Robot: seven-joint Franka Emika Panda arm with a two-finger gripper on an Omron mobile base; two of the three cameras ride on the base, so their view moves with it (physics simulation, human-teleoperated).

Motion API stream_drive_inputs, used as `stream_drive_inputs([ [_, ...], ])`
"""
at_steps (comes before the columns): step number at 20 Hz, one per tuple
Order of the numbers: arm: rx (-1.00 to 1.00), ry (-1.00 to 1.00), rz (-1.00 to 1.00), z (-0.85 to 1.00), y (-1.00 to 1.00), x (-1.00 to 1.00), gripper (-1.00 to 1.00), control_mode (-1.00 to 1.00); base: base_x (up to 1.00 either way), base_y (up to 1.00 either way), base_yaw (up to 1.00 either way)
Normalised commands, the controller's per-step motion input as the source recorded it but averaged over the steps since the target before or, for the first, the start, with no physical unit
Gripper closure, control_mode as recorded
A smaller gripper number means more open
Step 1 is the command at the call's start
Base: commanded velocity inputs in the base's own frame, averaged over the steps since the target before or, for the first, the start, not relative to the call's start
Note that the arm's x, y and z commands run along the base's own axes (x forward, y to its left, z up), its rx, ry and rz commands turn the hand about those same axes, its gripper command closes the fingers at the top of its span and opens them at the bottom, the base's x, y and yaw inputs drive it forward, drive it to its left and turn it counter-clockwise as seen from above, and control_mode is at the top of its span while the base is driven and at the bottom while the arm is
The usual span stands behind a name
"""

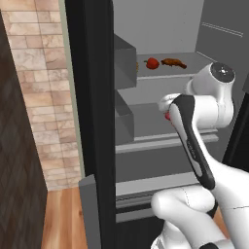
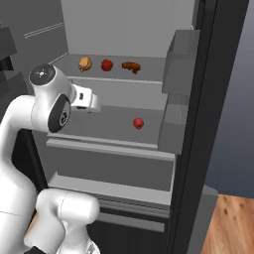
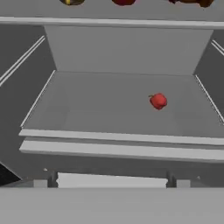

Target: Place one bell pepper and one chicken drumstick in each tupperware on the nearby counter, to pack two identical lunches.

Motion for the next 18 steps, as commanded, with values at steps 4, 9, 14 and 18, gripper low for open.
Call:
stream_drive_inputs([
  [4,0.00,-0.24,0.00,0.58,0.00,-0.02,-1.00,-1.00,0.00,0.00,0.00],
  [9,0.00,-0.24,0.00,0.68,0.01,0.00,-1.00,-1.00,0.00,0.00,0.00],
  [14,0.00,-0.17,0.00,0.68,0.01,0.01,-1.00,-1.00,0.00,0.00,0.00],
  [18,-0.01,-0.04,0.00,0.59,0.04,0.11,-1.00,-1.00,0.00,0.00,0.00],
])
